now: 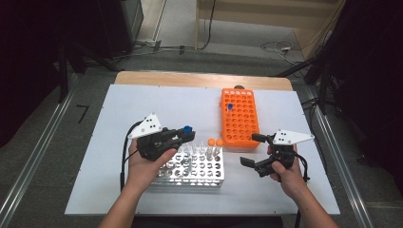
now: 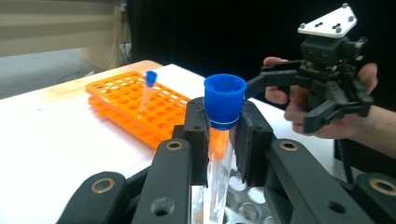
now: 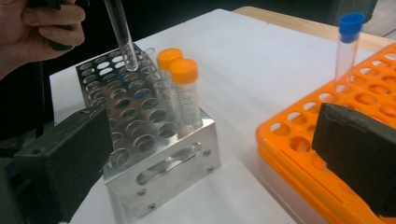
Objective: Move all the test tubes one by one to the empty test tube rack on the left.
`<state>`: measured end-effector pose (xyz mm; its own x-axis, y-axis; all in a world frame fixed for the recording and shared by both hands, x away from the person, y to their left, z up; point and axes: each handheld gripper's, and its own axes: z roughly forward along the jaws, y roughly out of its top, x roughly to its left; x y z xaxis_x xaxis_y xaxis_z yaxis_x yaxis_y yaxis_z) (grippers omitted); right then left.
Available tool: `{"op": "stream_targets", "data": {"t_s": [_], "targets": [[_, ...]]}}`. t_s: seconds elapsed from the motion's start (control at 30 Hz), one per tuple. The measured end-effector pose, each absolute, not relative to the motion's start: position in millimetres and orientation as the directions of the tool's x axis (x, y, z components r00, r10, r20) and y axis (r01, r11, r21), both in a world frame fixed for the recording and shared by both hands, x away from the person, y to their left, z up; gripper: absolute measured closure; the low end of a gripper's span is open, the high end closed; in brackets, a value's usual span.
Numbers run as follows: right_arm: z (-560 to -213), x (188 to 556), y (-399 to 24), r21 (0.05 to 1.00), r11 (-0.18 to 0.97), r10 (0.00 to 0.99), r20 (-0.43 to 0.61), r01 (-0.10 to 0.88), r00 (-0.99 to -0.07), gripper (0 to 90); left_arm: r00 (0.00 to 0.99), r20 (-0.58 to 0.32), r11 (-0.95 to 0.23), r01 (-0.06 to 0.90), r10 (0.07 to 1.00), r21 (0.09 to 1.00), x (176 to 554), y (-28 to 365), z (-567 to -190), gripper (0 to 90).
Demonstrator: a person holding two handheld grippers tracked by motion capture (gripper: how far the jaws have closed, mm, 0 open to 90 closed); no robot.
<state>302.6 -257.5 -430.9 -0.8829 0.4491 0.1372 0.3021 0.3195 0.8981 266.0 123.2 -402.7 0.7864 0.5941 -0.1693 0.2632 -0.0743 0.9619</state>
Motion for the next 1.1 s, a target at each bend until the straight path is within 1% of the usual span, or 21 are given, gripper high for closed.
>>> {"op": "stream_targets", "data": {"t_s": [0.17, 0.37, 0.6, 0.77, 1.03, 1.1], "targets": [[-433, 307, -265, 0.898, 0.311, 0.473, 0.139, 0.313, -0.870, 0.0, 0.755, -0.152, -0.082, 0.263, 0.638, 0.961, 271, 128, -410, 77.0], [-435, 311, -271, 0.897, 0.301, 0.491, 0.146, 0.325, -0.859, 0.0, 0.736, -0.156, -0.082, 0.277, 0.659, 0.957, 275, 130, -418, 77.0], [-438, 313, -273, 0.895, 0.304, 0.499, 0.142, 0.326, -0.855, 0.0, 0.734, -0.152, -0.105, 0.292, 0.662, 0.951, 278, 127, -426, 77.0], [-439, 313, -273, 0.894, 0.305, 0.507, 0.140, 0.329, -0.851, 0.0, 0.748, -0.126, -0.153, 0.292, 0.652, 0.944, 278, 124, -430, 77.0], [-442, 315, -274, 0.894, 0.302, 0.513, 0.140, 0.331, -0.847, 0.0, 0.758, -0.104, -0.224, 0.317, 0.644, 0.921, 279, 118, -435, 76.9], [-442, 315, -274, 0.894, 0.301, 0.514, 0.141, 0.332, -0.846, 0.0, 0.759, -0.102, -0.227, 0.316, 0.643, 0.921, 279, 117, -435, 76.8]]}}
